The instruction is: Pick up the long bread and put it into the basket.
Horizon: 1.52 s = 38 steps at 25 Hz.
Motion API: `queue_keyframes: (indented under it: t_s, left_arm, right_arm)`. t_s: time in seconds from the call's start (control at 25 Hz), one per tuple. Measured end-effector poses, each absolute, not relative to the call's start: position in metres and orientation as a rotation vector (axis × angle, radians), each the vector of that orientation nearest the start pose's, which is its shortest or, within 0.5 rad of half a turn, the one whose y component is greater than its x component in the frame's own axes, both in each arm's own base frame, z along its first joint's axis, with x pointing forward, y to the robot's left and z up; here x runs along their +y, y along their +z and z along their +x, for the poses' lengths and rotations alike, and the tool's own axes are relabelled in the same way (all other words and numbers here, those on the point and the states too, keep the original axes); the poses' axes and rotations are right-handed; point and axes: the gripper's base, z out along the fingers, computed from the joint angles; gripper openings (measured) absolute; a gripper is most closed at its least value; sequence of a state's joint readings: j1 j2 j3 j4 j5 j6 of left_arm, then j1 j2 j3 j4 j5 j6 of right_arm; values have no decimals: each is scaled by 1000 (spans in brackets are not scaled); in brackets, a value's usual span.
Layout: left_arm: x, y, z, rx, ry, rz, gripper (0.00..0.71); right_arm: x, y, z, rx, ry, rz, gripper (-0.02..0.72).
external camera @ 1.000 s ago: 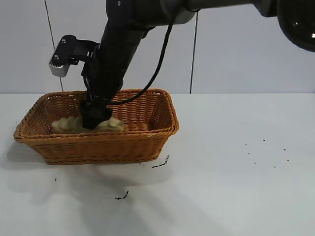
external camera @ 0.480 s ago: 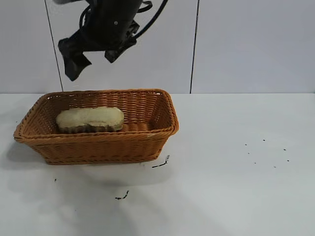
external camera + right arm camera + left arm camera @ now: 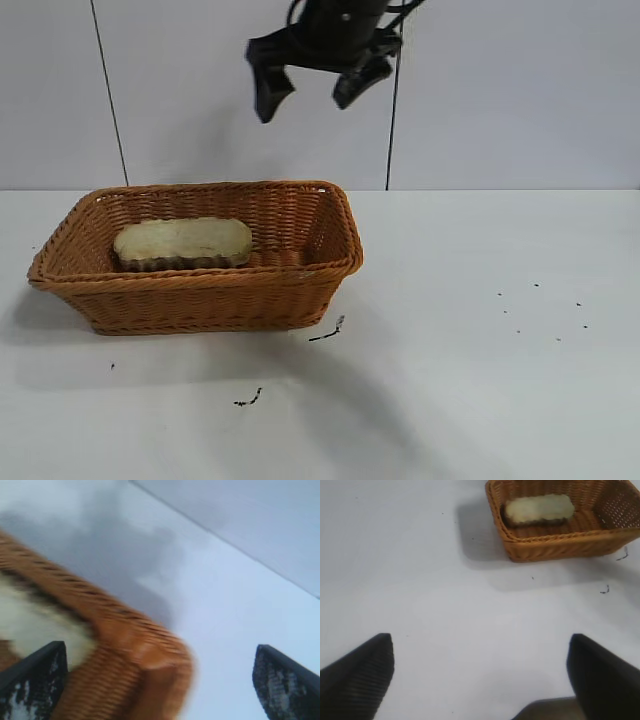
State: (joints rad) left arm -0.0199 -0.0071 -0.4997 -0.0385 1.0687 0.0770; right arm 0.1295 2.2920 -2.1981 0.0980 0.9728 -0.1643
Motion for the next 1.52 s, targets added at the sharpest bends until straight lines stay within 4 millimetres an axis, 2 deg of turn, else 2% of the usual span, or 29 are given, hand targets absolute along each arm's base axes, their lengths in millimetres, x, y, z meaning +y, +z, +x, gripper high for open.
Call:
queue_keyframes:
  t_s: [0.12, 0.2, 0.36, 0.52, 0.72, 0.84, 1.0, 1.16, 1.24, 1.52]
  left_arm:
    - [-3, 277, -6, 2042, -10, 101, 692]
    - [-3, 277, -6, 2042, -10, 101, 692]
    - [-3, 277, -6, 2042, -10, 101, 692]
    - [-3, 277, -6, 2042, -10, 101, 692]
    - [-3, 277, -6, 2042, -10, 101, 692]
    - [-3, 277, -6, 2042, -10, 101, 692]
    - [-3, 277, -6, 2042, -10, 101, 692]
    - [-3, 277, -6, 2042, -10, 101, 692]
    - [-3, 277, -6, 2042, -10, 101, 692]
    - [-3, 277, -6, 2042, -10, 101, 692]
  right_arm:
    - [38, 253, 514, 2561, 104, -243, 689]
    - [22, 253, 513, 2582, 102, -202, 689]
    - [3, 257, 507, 2626, 104, -138, 689]
    - [-2, 271, 494, 2689, 113, -134, 689]
    - [0, 278, 482, 2727, 137, -125, 689]
    - [0, 287, 466, 2742, 146, -120, 689]
    - [1, 297, 431, 2789, 155, -122, 689]
    - [2, 303, 385, 2844, 161, -121, 689]
    - [3, 307, 358, 2862, 159, -121, 689]
    - [3, 289, 254, 2972, 137, -134, 689]
